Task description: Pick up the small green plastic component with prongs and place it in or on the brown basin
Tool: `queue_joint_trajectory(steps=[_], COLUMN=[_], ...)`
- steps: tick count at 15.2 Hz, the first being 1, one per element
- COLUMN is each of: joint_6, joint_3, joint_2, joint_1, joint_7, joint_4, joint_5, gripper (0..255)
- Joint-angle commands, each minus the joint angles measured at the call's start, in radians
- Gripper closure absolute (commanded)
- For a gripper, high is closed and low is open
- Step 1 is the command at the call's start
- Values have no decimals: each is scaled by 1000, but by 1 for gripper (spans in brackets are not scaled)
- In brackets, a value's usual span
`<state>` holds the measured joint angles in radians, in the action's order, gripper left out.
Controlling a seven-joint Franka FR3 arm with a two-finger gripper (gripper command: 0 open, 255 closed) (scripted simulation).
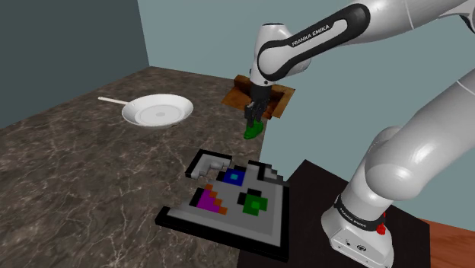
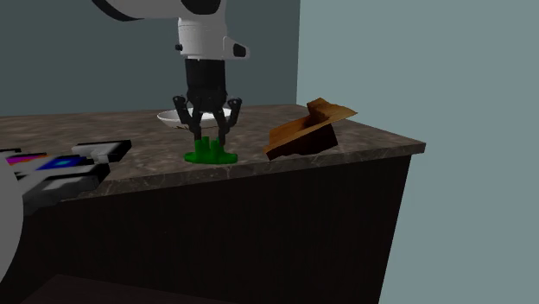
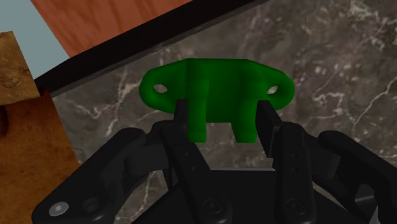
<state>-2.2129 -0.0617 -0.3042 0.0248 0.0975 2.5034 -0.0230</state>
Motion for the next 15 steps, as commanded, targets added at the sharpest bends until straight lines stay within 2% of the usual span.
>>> queue_joint_trajectory(steps=[1, 7, 15], joint_6=[-1, -1, 118], joint_3=[-1, -1, 1], joint_2=[4, 4, -47], joint_1=[-1, -1, -3], joint_7=[0, 0, -6], joint_4=[4, 4, -64], joint_5=[1, 1, 5], gripper=[255, 255, 255])
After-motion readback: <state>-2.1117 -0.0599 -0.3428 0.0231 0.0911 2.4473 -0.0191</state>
